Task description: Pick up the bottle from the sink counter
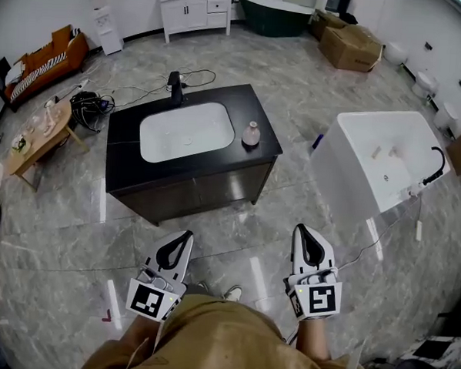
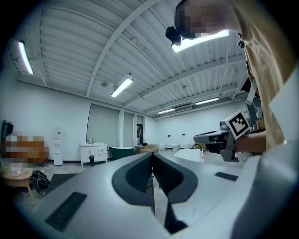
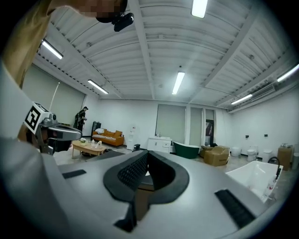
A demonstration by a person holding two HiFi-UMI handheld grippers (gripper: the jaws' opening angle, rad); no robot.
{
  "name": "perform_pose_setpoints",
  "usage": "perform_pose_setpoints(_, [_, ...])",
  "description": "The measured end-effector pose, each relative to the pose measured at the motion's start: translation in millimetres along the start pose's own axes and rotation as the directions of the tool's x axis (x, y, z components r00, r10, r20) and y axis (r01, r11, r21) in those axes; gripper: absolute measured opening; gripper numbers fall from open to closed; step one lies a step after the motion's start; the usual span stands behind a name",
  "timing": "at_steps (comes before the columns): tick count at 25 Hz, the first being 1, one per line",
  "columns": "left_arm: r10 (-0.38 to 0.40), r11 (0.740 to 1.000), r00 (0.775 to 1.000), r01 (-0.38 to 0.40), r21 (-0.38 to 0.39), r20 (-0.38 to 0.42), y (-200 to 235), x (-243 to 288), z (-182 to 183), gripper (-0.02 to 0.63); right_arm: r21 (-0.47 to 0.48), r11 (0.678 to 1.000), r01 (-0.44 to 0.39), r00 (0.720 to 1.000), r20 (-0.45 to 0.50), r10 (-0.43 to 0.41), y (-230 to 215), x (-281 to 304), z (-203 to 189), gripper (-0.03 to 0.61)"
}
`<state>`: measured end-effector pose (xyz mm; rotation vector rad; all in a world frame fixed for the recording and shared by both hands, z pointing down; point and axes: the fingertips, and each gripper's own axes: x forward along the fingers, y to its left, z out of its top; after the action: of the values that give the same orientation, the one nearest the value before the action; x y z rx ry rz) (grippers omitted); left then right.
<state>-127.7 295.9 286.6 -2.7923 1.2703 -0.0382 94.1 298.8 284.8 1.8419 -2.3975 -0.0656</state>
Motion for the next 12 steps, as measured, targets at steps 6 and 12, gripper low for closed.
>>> perform_pose_setpoints(6, [0.035, 0.999, 0.999, -0.035, -0.001, -0.009, -13, 6, -9, 0.003, 0.023, 0.999, -0.035, 0.999, -0.011, 0.036, -13, -2, -19, 0.003])
perform_pose_setpoints(12, [0.043, 0.999, 0.999, -0.043, -0.012, -0.014, -11, 18, -15, 0.003, 0.022, 0.999, -0.042, 0.999, -0.024, 0.042, -24, 5, -24, 0.003])
